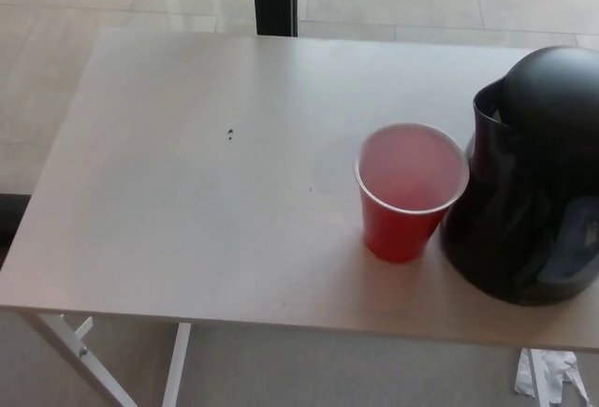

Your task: The robot uses its right hand to lift up a kettle kept on the middle of the desk by its handle and tilt it into a glass kept next to it to pour out water

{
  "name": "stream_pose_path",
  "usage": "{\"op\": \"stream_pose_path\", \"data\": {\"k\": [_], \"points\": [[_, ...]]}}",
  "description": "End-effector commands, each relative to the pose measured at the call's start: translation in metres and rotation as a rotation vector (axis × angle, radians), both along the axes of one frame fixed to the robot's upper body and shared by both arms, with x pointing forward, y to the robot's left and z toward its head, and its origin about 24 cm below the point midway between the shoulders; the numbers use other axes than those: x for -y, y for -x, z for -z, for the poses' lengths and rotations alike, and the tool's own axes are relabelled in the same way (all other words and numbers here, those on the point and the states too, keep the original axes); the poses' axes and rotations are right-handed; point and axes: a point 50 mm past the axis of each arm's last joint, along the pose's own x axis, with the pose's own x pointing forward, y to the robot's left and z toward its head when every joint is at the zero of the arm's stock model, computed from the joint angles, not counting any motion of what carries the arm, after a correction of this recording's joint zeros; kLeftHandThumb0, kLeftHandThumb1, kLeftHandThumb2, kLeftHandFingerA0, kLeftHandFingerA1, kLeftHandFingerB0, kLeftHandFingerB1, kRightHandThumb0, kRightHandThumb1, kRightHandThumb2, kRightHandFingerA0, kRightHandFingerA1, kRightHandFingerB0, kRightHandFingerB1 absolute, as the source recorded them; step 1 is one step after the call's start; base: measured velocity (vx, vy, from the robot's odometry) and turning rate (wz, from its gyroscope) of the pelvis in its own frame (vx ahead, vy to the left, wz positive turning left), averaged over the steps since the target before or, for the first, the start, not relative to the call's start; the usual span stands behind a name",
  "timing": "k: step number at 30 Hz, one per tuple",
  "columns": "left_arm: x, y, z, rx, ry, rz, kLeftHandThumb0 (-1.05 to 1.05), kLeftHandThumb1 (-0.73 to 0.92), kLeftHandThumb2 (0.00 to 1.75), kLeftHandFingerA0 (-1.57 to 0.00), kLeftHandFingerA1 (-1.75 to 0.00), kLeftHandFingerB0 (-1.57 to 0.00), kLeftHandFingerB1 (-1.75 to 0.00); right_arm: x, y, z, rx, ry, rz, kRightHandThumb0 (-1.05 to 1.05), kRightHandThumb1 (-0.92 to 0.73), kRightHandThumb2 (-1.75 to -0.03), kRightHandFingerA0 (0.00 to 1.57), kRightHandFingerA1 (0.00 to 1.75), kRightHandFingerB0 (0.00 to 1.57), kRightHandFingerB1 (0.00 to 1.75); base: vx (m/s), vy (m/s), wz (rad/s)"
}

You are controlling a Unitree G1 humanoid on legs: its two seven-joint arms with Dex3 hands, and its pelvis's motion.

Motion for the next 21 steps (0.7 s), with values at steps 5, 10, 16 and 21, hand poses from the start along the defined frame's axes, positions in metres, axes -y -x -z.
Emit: {"op": "stream_pose_path", "data": {"k": [5, 10, 16, 21], "points": [[-0.003, -0.003, -0.006, 0.030, -0.030, 0.042, -0.75, 0.72, 0.62, -0.56, -0.52, -0.43, -0.41, -0.016, -0.009, 0.023, -0.154, 0.138, -0.046, -0.73, -0.45, -0.86, 0.12, 0.52, 0.00, 0.17, 0.00, 0.000, 0.00], [-0.004, -0.004, -0.007, 0.012, -0.026, 0.035, -0.69, 0.73, 0.62, -0.56, -0.49, -0.39, -0.39, -0.016, -0.011, 0.037, -0.195, 0.114, -0.084, -0.84, -0.49, -0.83, 0.00, 0.15, 0.00, 0.01, 0.00, 0.000, 0.00], [-0.005, -0.005, -0.008, 0.026, -0.011, 0.023, -0.69, 0.73, 0.61, -0.57, -0.50, -0.38, -0.39, -0.014, -0.010, 0.041, -0.238, 0.135, -0.071, -0.76, -0.48, -0.83, 0.00, 0.20, 0.00, 0.10, 0.00, 0.000, 0.00], [-0.003, -0.004, -0.006, 0.018, -0.014, 0.036, -0.67, 0.75, 0.62, -0.54, -0.49, -0.39, -0.39, -0.013, -0.015, 0.039, -0.218, 0.147, -0.058, -0.59, -0.43, -0.84, 0.00, 0.34, 0.00, 0.31, 0.00, 0.000, 0.00]]}}
